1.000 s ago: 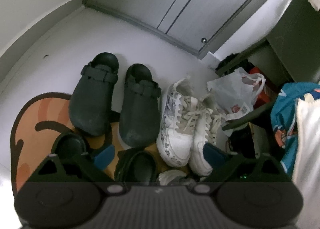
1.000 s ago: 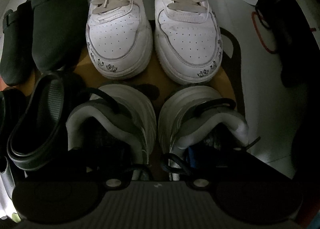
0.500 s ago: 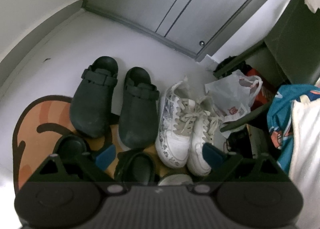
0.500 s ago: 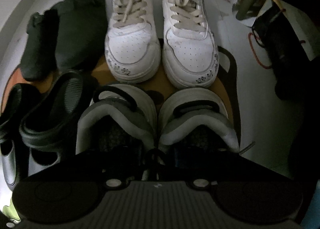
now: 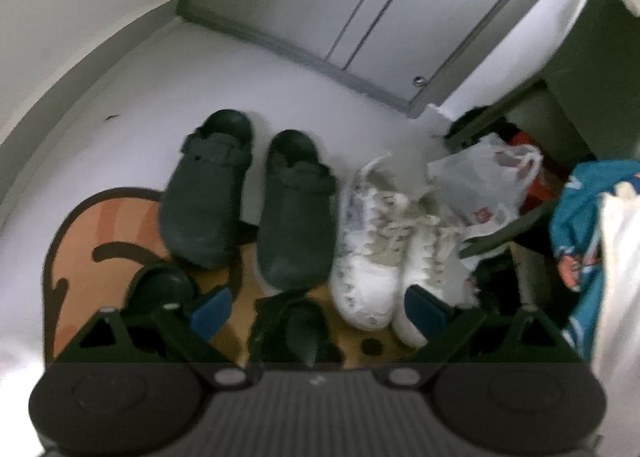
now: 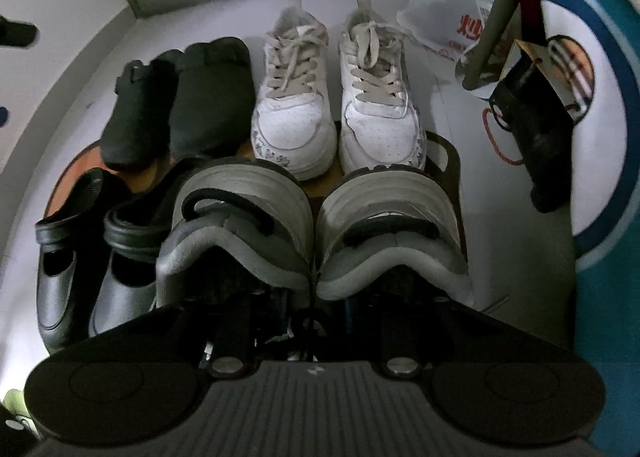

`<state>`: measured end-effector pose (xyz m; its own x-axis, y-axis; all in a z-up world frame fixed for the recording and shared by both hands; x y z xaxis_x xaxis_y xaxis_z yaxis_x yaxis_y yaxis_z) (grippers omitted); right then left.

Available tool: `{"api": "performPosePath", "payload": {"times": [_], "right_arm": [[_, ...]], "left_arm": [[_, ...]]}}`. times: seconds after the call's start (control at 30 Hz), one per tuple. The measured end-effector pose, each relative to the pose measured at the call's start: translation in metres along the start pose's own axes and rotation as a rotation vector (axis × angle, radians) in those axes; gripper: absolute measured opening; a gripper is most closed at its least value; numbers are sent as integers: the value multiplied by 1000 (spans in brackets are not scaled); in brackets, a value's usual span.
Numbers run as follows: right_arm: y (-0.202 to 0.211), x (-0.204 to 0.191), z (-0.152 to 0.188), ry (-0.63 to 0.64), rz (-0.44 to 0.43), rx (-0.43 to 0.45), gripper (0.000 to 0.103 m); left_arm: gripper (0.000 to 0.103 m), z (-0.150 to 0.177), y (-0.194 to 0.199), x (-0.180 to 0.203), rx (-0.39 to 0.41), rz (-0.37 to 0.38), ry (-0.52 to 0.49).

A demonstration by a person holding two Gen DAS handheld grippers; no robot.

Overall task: Organize scattered shoes
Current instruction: 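Close the right tool on the heels of both grey-and-white sneakers, then lift the grey-and-white sneakers with the right tool toward the door corner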

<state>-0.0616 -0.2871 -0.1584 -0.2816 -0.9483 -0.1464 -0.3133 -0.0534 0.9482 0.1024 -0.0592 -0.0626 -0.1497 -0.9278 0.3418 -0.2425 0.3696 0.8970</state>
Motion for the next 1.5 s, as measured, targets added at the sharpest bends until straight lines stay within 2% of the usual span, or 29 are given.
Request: {"api": "performPosePath", "payload": {"times": [0.1, 0.33, 0.47, 0.63, 0.67, 0.73, 0.8, 0.9, 1.03, 1.1, 1.13, 1.17, 1.2, 1.27, 1.33, 1.43, 1.5], "right_arm": [[7, 0, 6, -13, -24, 42, 26], [25, -5, 10, 12, -65, 100, 26], [34, -9, 3, 50, -91, 125, 25], [46, -11, -13, 74, -128, 135, 25], [52, -11, -18, 89, -135, 139, 25], [64, -13, -29, 116, -143, 146, 25], [77, -15, -42, 149, -150, 150, 25], [94, -18, -65, 192, -165, 152, 25], [109, -23, -95, 262, -181, 165, 25], [115, -28, -116, 296, -190, 175, 25], [117, -32, -125, 310, -189, 177, 25], [118, -34, -132, 320, -189, 178, 25], [119, -35, -136, 325, -189, 180, 25], [120, -41, -151, 340, -191, 185, 25], [121, -46, -162, 349, -193, 192, 25], [119, -53, -177, 349, -201, 200, 25], [114, -58, -191, 341, -207, 205, 25]], "left_arm": [[92, -5, -8, -9, -35, -27, 34], [92, -12, -1, -19, -71, -99, 27], [92, -10, 11, -29, -83, -155, 29], [91, -7, 25, -39, -87, -187, 24], [91, -6, 28, -44, -88, -183, 42], [85, -2, 30, -61, -97, -179, 166], [70, 0, 33, -73, -107, -176, 273], [69, -20, 49, -65, -93, -182, 337], [73, -52, 78, -37, -62, -194, 268], [86, -64, 97, -22, -27, -178, 231], [87, -69, 107, -14, -8, -169, 212], [88, -74, 116, -8, 19, -123, 223], [88, -79, 124, -1, 67, -36, 218], [88, -82, 124, 4, 96, -2, 201], [84, -83, 121, 2, 71, 16, 204], [85, -86, 121, -5, 82, -12, 135], [85, -93, 117, -29, 77, -59, 176]]}}
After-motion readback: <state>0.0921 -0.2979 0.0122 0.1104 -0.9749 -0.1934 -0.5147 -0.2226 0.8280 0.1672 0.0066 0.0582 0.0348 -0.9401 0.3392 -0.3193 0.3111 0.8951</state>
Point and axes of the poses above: each gripper's, at about its wrist camera, not at the fingertips, and y roughly against the way its jaws point, x to its right, z to its underside, the point moved 3 cm from there along -y, roughly the way its jaws point, and after that the axes turned 8 degrees about -x, right-handed, at the moved point
